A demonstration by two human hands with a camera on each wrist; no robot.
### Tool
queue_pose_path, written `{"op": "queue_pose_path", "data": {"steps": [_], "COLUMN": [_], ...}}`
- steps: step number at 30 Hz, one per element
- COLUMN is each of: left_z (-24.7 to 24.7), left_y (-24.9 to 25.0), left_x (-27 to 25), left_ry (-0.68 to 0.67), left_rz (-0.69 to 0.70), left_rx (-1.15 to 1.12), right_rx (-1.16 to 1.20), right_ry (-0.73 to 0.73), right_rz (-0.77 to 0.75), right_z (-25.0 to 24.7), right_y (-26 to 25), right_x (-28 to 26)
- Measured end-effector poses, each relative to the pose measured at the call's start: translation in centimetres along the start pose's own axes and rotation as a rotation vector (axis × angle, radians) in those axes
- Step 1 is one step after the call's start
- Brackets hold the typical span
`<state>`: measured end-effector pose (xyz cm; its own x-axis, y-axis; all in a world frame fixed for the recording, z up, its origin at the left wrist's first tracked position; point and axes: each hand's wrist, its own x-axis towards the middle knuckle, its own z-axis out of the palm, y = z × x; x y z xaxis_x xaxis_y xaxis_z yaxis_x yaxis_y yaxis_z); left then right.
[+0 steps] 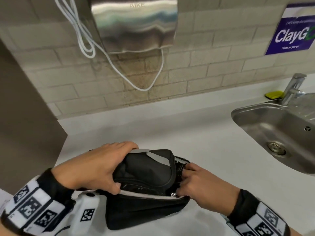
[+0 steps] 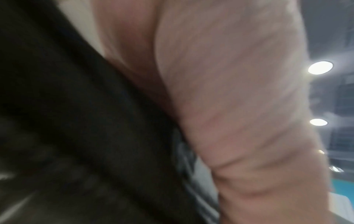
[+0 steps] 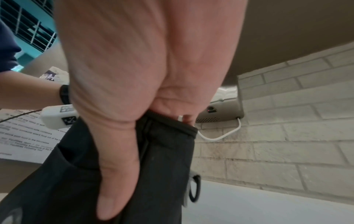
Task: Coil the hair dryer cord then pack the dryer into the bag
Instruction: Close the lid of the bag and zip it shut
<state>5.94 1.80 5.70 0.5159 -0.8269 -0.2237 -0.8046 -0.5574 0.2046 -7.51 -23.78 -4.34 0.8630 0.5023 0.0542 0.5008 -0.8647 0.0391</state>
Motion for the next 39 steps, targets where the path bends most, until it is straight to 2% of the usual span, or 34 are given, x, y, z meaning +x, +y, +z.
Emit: {"op": "queue_pose_path", "data": {"steps": [4, 10, 16, 19, 22, 25, 28, 30, 32, 34, 37, 39], "left_z": [-1.0, -1.4, -0.9, -0.2, 0.0, 0.3, -0.4, -1.1, -1.8, -2.3, -3.5, -4.8], "left_y": [-1.5, -2.4, -0.2, 0.9, 1.3, 1.6, 2.2, 2.4, 2.6, 2.9, 3.4, 3.7], "left_x": [-0.7, -0.2, 0.2, 0.2, 0.0, -0.4, -1.1, -1.1, -0.7, 0.0, 0.8, 1.0], "left_ry": [-0.003, -0.01, -0.097, -0.093, -0.109, -0.166, -0.22, -0.231, -0.239, -0.246, -0.258, -0.276], "left_rz": [-0.035, -0.037, 0.03, 0.095, 0.133, 0.166, 0.161, 0.167, 0.167, 0.15, 0.127, 0.128], "left_rx": [-0.21, -0.26, -0.065, 0.113, 0.182, 0.236, 0.172, 0.148, 0.173, 0.214, 0.244, 0.234], "right_rx": [-0.026, 0.003, 0.075, 0.056, 0.094, 0.357, 0.746, 0.923, 1.016, 1.067, 1.13, 1.238], "right_ry": [0.027, 0.065, 0.232, 0.27, 0.369, 0.451, 0.543, 0.62, 0.589, 0.461, 0.277, 0.21], "right_rz": [-0.088, -0.147, -0.107, -0.048, 0.007, 0.089, 0.213, 0.325, 0.445, 0.5, 0.467, 0.407], "right_z": [-0.8, 0.4, 1.4, 1.9, 2.5, 2.4, 1.5, 1.4, 1.5, 1.8, 2.0, 1.8], "right_y": [0.5, 0.5, 0.9, 1.1, 1.0, 1.5, 2.4, 3.0, 3.3, 3.4, 4.1, 4.5], "right_x": [-0.3, -0.4, -0.6, -0.6, -1.2, -2.4, -3.4, -3.1, -2.0, -0.6, 1.3, 2.0]}}
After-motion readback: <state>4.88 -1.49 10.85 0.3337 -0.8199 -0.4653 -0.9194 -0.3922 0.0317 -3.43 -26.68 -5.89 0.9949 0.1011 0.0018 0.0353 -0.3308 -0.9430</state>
